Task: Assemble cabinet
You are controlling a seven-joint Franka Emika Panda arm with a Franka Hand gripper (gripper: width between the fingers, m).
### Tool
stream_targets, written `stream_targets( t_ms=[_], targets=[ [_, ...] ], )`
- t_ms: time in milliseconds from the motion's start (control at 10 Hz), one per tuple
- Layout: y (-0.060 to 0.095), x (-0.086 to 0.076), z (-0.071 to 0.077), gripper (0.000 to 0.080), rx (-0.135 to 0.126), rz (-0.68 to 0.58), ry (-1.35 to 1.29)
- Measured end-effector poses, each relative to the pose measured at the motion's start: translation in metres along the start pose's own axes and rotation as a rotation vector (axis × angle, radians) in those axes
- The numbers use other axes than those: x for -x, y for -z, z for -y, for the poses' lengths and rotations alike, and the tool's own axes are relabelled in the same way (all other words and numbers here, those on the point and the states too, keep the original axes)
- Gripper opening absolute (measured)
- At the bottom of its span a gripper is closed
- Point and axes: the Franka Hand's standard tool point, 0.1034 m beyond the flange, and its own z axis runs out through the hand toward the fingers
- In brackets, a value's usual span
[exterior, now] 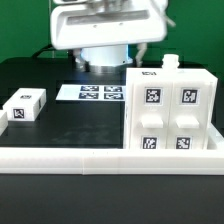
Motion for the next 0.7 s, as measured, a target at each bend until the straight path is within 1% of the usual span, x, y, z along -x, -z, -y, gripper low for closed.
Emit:
stream_targets(
  t_ms=[200,300,700],
  targets=[
    [-0.010,0.010,-0.030,0.0797,0.017,0.007,-0.043],
    [-0.013,0.013,-0.050,0.0797,0.020,0.007,-0.022],
    [-0.010,0.015,-0.076,0.0797,0.029,0.004,-0.031]
  ],
)
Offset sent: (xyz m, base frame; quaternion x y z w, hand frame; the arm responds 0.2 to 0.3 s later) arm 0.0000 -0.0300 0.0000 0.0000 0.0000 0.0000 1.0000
